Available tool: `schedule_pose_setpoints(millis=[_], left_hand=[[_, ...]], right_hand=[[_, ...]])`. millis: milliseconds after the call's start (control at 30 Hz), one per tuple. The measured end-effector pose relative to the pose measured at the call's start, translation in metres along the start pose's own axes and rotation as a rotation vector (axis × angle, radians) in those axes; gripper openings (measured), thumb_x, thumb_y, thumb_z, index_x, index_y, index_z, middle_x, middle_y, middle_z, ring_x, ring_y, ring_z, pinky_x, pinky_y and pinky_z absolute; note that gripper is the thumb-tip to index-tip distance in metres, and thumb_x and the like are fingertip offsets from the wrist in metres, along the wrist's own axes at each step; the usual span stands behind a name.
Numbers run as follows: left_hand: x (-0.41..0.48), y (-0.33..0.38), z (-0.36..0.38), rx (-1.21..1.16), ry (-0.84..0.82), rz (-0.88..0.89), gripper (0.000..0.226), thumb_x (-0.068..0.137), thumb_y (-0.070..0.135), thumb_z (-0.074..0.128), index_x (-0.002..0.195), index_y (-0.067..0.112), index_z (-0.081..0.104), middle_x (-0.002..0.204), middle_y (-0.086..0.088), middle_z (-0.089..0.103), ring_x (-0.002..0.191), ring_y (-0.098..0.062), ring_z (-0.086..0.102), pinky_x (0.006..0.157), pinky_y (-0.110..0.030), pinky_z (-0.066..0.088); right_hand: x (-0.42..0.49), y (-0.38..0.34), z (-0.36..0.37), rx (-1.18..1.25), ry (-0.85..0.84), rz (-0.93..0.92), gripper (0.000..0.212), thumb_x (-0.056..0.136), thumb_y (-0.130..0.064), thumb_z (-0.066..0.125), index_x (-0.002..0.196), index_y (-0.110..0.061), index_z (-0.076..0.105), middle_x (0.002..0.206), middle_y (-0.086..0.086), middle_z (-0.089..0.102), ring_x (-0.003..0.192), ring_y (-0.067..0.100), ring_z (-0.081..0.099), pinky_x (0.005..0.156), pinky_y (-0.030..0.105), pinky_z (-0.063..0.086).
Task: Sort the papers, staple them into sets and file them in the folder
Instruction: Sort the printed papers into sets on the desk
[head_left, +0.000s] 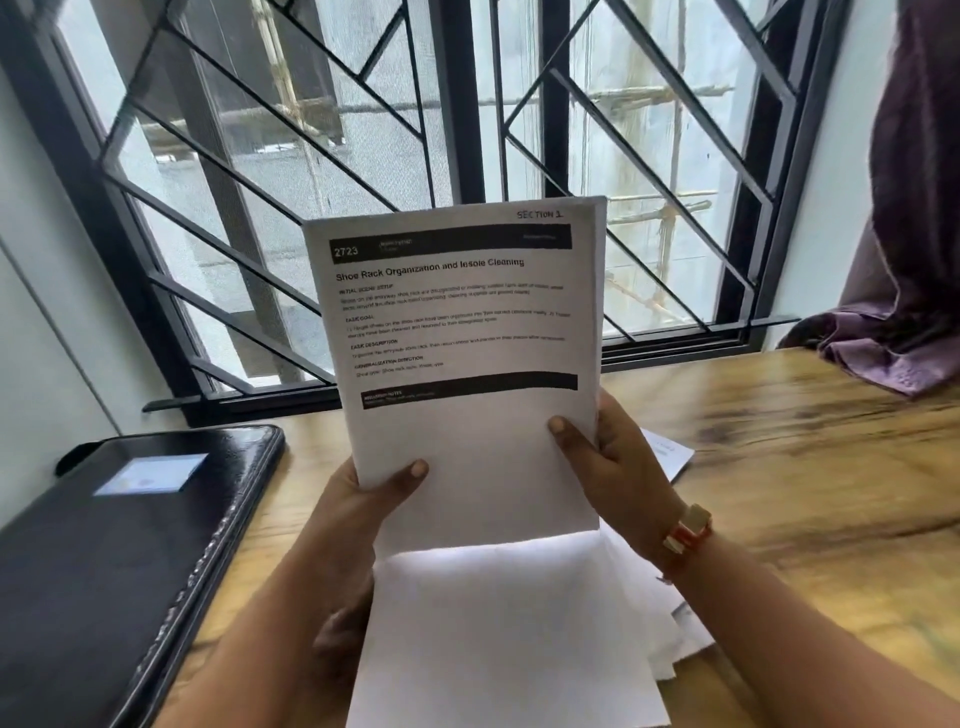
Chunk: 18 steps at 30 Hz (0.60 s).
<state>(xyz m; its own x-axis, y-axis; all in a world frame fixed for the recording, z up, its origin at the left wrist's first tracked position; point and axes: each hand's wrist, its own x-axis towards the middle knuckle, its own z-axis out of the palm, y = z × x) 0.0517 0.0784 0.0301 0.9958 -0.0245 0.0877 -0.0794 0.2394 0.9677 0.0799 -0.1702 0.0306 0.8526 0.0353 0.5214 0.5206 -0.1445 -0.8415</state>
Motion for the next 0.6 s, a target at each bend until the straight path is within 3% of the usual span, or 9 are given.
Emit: schedule_pose_setpoints(millis=[67, 167, 267, 333, 400, 533, 600], left_hand=[[-0.001, 0.003, -0.003, 0.027, -0.048, -0.045, 0.082, 0.046, 0.043, 0.099, 0.116, 0.011, 0.071, 0.116, -0.019, 0.071, 0.104, -0.037, 0.07, 0.076, -0.042, 0.061], [-0.004, 0.008, -0.006, 0.02, -0.087, -0.102, 0.05, 0.063, 0.03, 0.094, 0.107, 0.014, 0.076, 0.115, -0.019, 0.072, 0.099, -0.033, 0.072, 0.076, -0.042, 0.062], [-0.005, 0.011, -0.008, 0.003, -0.113, -0.111, 0.043, 0.066, 0.033, 0.091, 0.105, 0.02, 0.077, 0.115, -0.016, 0.073, 0.1, -0.033, 0.072, 0.079, -0.045, 0.062], [-0.006, 0.013, -0.007, -0.039, -0.111, -0.105, 0.024, 0.085, 0.02, 0.075, 0.109, 0.016, 0.075, 0.114, -0.017, 0.073, 0.097, -0.032, 0.073, 0.076, -0.043, 0.062], [-0.005, 0.012, -0.006, -0.047, -0.086, -0.115, 0.027, 0.089, 0.013, 0.06, 0.115, 0.012, 0.07, 0.113, -0.018, 0.073, 0.093, -0.032, 0.073, 0.074, -0.043, 0.062], [-0.004, 0.011, -0.007, -0.007, -0.02, -0.096, 0.026, 0.088, 0.011, 0.062, 0.114, 0.011, 0.067, 0.106, -0.019, 0.074, 0.084, -0.032, 0.074, 0.069, -0.042, 0.063], [0.0, 0.008, -0.012, -0.015, 0.043, -0.077, 0.027, 0.088, 0.01, 0.062, 0.116, 0.011, 0.066, 0.105, -0.017, 0.075, 0.083, -0.029, 0.075, 0.068, -0.038, 0.063]], right_hand=[[0.001, 0.0, -0.001, 0.033, -0.019, 0.03, 0.036, 0.094, -0.03, 0.054, 0.128, -0.02, 0.056, 0.117, -0.003, 0.069, 0.106, 0.019, 0.067, 0.088, 0.05, 0.056], [0.002, -0.002, -0.003, 0.096, -0.055, 0.089, 0.033, 0.095, -0.028, 0.053, 0.126, -0.02, 0.057, 0.117, 0.0, 0.07, 0.104, 0.021, 0.068, 0.088, 0.052, 0.057], [0.0, -0.003, -0.001, 0.159, -0.084, 0.135, 0.03, 0.095, -0.026, 0.054, 0.124, -0.022, 0.058, 0.115, 0.002, 0.071, 0.103, 0.023, 0.069, 0.088, 0.052, 0.057], [-0.001, -0.002, 0.001, 0.17, -0.089, 0.168, 0.031, 0.092, -0.031, 0.054, 0.121, -0.023, 0.058, 0.113, 0.002, 0.071, 0.101, 0.025, 0.07, 0.086, 0.052, 0.058], [-0.001, 0.0, 0.002, 0.148, -0.126, 0.197, 0.033, 0.092, -0.033, 0.054, 0.123, -0.021, 0.058, 0.114, 0.003, 0.07, 0.1, 0.024, 0.07, 0.085, 0.051, 0.059], [-0.001, -0.007, 0.0, 0.235, -0.202, 0.283, 0.027, 0.104, -0.029, 0.049, 0.124, -0.015, 0.059, 0.114, 0.004, 0.071, 0.1, 0.021, 0.07, 0.085, 0.041, 0.06], [0.001, -0.008, -0.004, 0.27, -0.164, 0.341, 0.036, 0.105, -0.035, 0.04, 0.118, -0.01, 0.063, 0.105, 0.007, 0.073, 0.088, 0.019, 0.071, 0.073, 0.032, 0.059]])
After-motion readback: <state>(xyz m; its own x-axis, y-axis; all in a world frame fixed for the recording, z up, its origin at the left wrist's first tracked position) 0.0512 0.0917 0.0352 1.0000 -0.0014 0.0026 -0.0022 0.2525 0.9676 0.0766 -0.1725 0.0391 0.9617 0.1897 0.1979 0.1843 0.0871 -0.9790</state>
